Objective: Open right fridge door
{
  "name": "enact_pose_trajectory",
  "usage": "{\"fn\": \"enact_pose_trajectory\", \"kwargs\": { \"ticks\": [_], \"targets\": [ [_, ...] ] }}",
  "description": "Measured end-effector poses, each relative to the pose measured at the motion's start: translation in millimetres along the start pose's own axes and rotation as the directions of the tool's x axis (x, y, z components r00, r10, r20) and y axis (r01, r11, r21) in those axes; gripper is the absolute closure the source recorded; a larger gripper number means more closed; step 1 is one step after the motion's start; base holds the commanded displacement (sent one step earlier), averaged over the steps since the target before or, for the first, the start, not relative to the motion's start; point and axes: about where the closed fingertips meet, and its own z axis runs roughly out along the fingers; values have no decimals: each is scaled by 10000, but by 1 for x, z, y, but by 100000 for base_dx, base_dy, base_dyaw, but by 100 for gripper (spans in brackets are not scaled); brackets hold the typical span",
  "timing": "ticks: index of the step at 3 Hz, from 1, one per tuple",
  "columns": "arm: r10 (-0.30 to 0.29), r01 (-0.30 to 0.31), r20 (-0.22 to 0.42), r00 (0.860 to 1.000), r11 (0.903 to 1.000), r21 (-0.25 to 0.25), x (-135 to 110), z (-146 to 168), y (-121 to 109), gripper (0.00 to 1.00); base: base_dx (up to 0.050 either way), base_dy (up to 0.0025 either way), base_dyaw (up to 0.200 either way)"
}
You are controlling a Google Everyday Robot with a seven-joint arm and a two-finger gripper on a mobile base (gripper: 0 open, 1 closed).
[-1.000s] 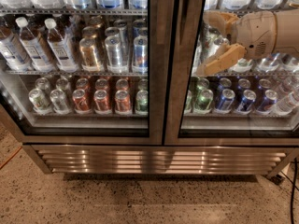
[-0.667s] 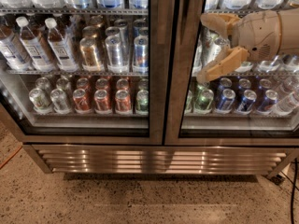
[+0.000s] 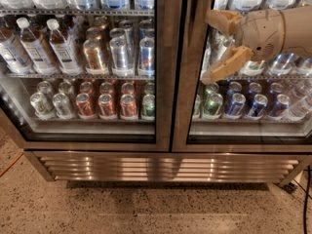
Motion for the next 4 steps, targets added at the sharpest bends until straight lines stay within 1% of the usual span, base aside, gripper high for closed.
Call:
{"fn": "enact_pose_trajectory", "kwargs": {
  "ticks": [1,2,3,4],
  "targets": [
    [-609,673,848,9945,9949,-745,-11,14,-3,0,0,0,0],
    [-612,766,1112,9919,9873,-1392,-9,19,-4,0,0,0,0],
    [-615,768,1107,9919,9873,-1391,-9,19,-4,0,0,0,0],
    [-796,900,819,9935,9871,-1322,-9,21,-5,0,0,0,0]
  ]
}}
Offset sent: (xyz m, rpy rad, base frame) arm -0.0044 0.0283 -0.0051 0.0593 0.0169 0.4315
